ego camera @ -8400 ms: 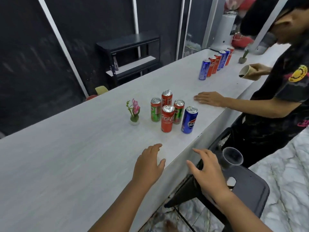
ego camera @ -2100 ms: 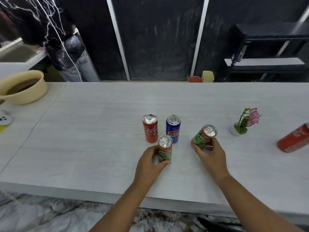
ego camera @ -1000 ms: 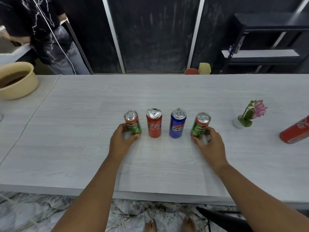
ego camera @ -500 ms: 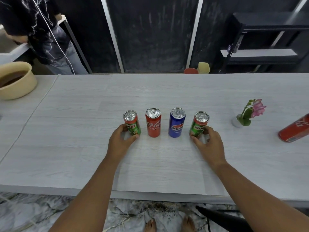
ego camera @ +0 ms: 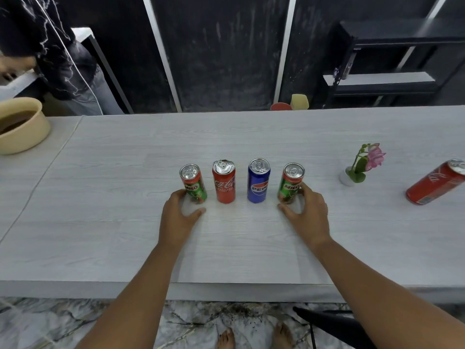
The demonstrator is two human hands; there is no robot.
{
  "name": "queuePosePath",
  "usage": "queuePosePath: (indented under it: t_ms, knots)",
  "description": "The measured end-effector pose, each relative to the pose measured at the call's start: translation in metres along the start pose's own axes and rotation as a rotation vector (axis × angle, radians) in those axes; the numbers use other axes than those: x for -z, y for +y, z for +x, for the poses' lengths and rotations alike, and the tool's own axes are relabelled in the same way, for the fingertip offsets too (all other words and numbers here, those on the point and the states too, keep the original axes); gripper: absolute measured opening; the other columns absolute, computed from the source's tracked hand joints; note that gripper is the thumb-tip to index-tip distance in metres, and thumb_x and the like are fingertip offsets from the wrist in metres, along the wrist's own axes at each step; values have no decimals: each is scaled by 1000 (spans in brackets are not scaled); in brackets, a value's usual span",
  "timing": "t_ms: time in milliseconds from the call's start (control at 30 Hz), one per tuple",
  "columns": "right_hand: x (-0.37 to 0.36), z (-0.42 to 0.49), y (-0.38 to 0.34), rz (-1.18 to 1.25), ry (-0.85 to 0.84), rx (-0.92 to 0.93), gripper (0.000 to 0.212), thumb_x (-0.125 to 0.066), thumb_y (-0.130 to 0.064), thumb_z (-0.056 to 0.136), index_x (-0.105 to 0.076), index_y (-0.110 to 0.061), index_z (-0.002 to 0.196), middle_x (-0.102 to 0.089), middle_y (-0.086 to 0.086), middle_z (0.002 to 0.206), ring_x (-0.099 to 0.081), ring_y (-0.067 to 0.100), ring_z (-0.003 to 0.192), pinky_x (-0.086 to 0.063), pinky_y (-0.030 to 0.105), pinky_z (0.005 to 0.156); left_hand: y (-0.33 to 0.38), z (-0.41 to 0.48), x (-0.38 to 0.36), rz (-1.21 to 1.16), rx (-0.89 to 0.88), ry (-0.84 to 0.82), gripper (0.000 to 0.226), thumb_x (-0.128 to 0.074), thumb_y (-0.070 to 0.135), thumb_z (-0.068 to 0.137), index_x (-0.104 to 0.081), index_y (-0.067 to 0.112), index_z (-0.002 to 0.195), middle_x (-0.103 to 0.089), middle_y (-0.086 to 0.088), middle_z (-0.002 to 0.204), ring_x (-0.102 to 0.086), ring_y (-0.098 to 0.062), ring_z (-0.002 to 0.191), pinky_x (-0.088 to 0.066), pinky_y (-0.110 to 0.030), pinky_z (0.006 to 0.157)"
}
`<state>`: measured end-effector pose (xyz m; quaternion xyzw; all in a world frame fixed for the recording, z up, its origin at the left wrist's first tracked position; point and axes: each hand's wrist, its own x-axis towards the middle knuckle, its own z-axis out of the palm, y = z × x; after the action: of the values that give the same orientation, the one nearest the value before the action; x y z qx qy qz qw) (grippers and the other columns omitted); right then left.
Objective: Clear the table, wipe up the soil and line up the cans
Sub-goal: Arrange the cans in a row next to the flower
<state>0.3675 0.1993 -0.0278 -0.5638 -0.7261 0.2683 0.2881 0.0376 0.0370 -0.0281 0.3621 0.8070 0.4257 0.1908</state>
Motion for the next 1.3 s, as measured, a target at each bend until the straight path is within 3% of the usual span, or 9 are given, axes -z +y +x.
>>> queuePosePath:
  t_ms: [133,367,600,700,833,967,1133,1233,1300]
  knots:
    - [13,-20,6,-47,102,-70,87,-82,-62,82,-48,-27,154,-64,-5,135,-47,18,133,-44,43,113,-8,-64,-19,86,-79,162,61,-89,34,90,-57,19,139,-57,7,134,-55,-17,131,-42,-28,112]
    - [35,-66,33,-169,175,109,43,-82,-30,91,-69,-17,130,-70,1,124,-60,26,120,-47,42,107,27,-99,-80,244,-461,-154,37,-75,41,100,-67,22,130,-60,8,137,-50,-9,135,-30,-10,118]
    - [74,-68,66,-208,233,36,22,-79,-12,94,-79,-15,115,-73,6,124,-65,29,120,-51,49,107,92,-106,-169,370,-709,-236,38,-67,46,104,-73,22,133,-67,2,143,-57,-20,139,-43,-46,124]
    - [99,-62,84,-110,249,-63,33,-70,-8,100,-75,-15,132,-68,4,137,-59,25,131,-47,45,114,99,-107,-184,414,-744,-226,39,-59,46,106,-71,23,135,-66,2,143,-57,-21,138,-40,-48,126]
    - [139,-40,104,250,404,-358,51,-72,-23,100,-52,-34,146,-50,-12,144,-47,5,133,-37,20,106,90,-105,-185,414,-742,-210,38,-55,44,107,-70,25,136,-65,6,145,-56,-18,141,-38,-46,127]
    - [173,-6,132,405,585,-445,73,-82,-20,92,-38,-31,150,-36,-4,145,-48,14,133,-43,32,110,90,-106,-187,407,-737,-211,36,-57,42,105,-70,26,135,-64,8,145,-56,-16,141,-38,-45,127]
    - [199,32,164,519,462,-433,100,-87,-16,88,-24,-32,164,-39,-3,161,-48,12,142,-41,35,117,94,-105,-186,407,-725,-211,34,-60,42,104,-68,27,133,-64,9,143,-56,-15,138,-43,-44,123]
    - [206,47,173,530,400,-397,89,-89,-20,87,-39,-36,159,-62,-17,140,-62,0,126,-49,32,108,94,-105,-186,404,-722,-213,32,-61,41,104,-67,29,133,-63,11,142,-55,-13,137,-46,-45,121]
    - [208,50,179,478,391,-395,70,-89,-25,85,-56,-40,145,-69,-18,129,-67,6,119,-52,36,107,94,-105,-186,400,-725,-213,32,-61,41,104,-67,29,133,-62,11,142,-55,-13,137,-46,-44,120]
